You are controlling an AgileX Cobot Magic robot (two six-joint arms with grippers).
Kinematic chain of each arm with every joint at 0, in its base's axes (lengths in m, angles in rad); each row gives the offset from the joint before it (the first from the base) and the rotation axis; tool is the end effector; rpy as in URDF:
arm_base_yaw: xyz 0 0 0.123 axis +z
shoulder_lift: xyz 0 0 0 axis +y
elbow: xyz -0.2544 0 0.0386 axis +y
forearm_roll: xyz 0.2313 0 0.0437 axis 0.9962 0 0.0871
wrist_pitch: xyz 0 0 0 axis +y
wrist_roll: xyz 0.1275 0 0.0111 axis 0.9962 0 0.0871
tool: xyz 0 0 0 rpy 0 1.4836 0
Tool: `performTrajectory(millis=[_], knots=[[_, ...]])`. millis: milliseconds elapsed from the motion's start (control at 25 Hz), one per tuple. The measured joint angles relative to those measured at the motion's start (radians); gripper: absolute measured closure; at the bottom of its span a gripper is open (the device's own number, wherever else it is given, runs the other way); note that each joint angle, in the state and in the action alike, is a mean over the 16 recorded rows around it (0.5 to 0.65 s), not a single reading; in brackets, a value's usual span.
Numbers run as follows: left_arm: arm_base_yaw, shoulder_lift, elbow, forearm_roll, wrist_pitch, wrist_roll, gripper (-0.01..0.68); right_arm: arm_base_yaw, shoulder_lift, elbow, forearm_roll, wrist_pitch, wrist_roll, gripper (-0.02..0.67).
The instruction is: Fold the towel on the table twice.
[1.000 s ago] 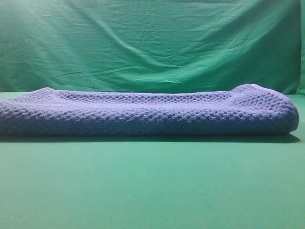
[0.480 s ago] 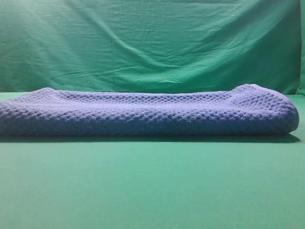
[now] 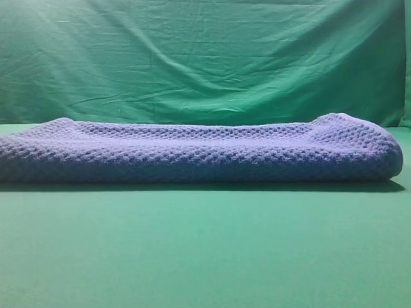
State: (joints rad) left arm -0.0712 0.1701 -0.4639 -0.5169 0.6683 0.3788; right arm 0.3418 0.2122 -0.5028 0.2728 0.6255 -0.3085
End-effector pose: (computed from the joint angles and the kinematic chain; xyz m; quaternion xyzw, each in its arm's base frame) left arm 0.0804 -0.0450 0.2862 0.1086 0.7696 -0.1554 0.6097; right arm 0.0795 0.0497 0.2936 -0.2136 0.7529 0.1407 0.6064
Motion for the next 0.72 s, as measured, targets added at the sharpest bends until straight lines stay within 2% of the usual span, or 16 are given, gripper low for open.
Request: performTrajectory(millis=[440,720], knots=[[0.000,-0.042,0.107,0.188,-0.058,-0.131,0.673,0.000,-0.053,0.132,0.005,-0.151,-0.010,0.649],[0.000,-0.042,0.155,0.229,-0.087,-0.148,0.673,0.000,-0.053,0.184,0.006,-0.219,-0.016,0.649]])
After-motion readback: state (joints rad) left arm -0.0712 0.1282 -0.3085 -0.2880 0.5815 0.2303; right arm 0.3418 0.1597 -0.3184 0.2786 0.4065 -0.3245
